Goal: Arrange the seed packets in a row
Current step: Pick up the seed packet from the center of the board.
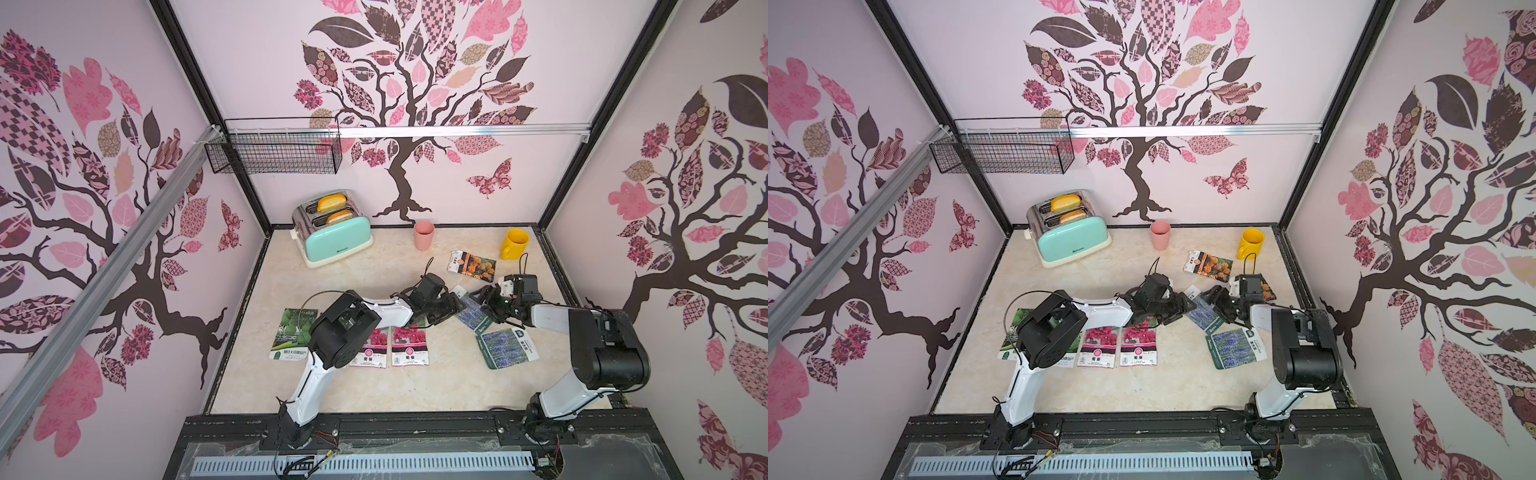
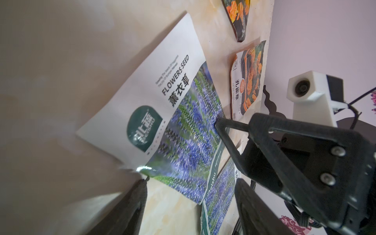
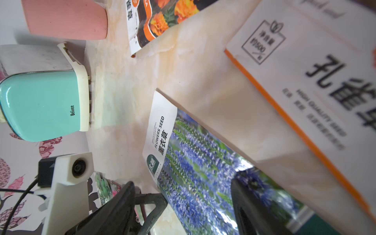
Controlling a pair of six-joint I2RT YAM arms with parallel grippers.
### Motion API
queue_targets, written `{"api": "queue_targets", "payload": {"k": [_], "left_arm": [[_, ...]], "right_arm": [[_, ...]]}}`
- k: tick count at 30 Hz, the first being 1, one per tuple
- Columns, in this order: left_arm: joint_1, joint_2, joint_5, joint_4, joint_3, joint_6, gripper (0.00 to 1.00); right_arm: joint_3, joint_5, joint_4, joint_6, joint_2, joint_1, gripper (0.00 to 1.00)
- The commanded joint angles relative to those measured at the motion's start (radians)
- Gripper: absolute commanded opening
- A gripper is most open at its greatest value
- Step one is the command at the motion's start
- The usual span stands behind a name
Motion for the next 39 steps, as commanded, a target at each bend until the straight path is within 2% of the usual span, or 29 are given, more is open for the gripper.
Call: {"api": "queue_targets", "payload": {"k": [1, 7, 10, 12, 20, 24, 31, 35, 39], "left_arm": [[-0.008, 0.042, -0.023, -0.043, 0.033, 0.008, 0.71], [-0.008, 0.077, -0.036, -0.091, 0.076, 0.028, 0.69], [-0.008, 0.091, -0.042, -0.103, 0.090, 0.036, 0.60], [-0.008, 0.100, -0.046, -0.111, 0.097, 0.039, 0.44], [-0.011, 0.110, -0.072, -0.136, 0.144, 0.076, 0.00], [-0.006, 0.077, -0.072, -0.183, 0.188, 0.137, 0.00], [0.023, -0.058, -0.024, -0.378, 0.235, 0.313, 0.00], [0.027, -0.175, 0.008, -0.447, 0.136, 0.388, 0.00], [0.026, -0.317, 0.017, -0.452, -0.029, 0.414, 0.00]], "right_arm": [[-0.036, -0.039, -0.021, 0.058, -0.002, -0.001, 0.76], [-0.068, -0.071, 0.021, 0.088, -0.007, -0.001, 0.76], [-0.071, -0.082, 0.030, 0.091, -0.002, -0.001, 0.76], [-0.075, -0.085, 0.038, 0.097, -0.002, -0.001, 0.76], [-0.075, -0.061, -0.008, 0.061, -0.060, -0.001, 0.75], [-0.026, -0.009, -0.132, -0.009, -0.156, -0.001, 0.75], [0.134, 0.091, -0.366, -0.128, -0.350, -0.001, 0.78], [0.212, 0.102, -0.464, -0.181, -0.407, -0.001, 0.78], [0.196, 0.098, -0.462, -0.174, -0.454, 0.001, 0.78]]}}
